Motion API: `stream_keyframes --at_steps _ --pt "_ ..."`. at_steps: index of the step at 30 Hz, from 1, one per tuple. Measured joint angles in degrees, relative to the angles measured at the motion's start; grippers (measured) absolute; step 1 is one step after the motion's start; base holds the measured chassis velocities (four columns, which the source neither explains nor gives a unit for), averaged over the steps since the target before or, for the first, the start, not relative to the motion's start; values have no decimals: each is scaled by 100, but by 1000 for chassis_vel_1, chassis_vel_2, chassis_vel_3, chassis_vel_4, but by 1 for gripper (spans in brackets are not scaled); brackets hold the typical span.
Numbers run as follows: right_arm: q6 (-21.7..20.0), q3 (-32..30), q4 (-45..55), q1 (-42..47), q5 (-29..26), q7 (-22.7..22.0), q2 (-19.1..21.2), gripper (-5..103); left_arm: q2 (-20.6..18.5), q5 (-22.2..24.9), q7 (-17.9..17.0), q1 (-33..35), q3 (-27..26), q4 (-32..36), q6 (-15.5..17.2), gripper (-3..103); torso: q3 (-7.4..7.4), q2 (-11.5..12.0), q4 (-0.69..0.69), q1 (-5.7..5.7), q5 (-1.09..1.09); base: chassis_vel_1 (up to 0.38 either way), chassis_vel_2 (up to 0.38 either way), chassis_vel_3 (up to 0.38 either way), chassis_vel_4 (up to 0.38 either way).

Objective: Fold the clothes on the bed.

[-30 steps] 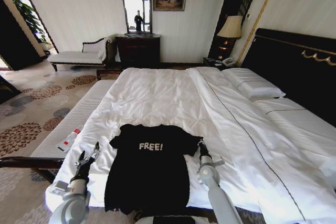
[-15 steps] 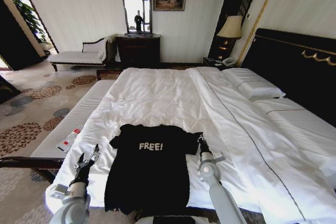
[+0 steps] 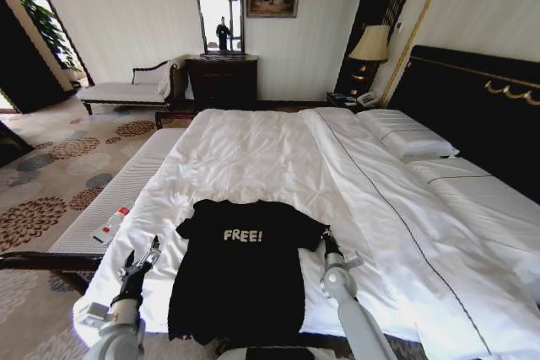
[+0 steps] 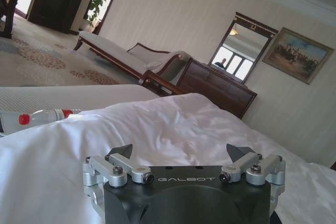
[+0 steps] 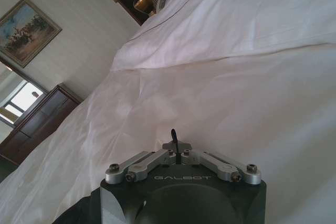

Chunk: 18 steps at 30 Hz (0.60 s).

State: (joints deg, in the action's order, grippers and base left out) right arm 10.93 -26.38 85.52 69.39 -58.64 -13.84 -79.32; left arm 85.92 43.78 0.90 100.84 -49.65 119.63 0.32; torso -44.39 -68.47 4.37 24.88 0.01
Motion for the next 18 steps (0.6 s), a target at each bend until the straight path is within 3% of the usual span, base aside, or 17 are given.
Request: stream_keyframes --at_steps 4,8,10,17,18 --pt "79 -14 -24 -4 57 2 37 -1 24 -39 -8 37 17 22 -2 100 0 0 0 0 0 0 0 0 0" --pt "140 -69 325 263 147 76 73 18 61 -86 -18 79 51 54 -5 100 0 0 1 0 -1 0 0 0 0" --pt "140 -92 484 394 147 78 75 18 73 -102 -18 89 60 55 -13 100 0 0 1 0 -2 0 0 0 0" --pt "48 -58 1577 1464 -24 116 75 50 121 -151 -17 174 78 60 -86 100 1 0 1 0 -1 0 0 0 0" --pt "20 -28 1705 1602 -73 122 57 50 127 -151 -17 187 75 59 -95 100 1 -1 2 0 0 0 0 0 0"
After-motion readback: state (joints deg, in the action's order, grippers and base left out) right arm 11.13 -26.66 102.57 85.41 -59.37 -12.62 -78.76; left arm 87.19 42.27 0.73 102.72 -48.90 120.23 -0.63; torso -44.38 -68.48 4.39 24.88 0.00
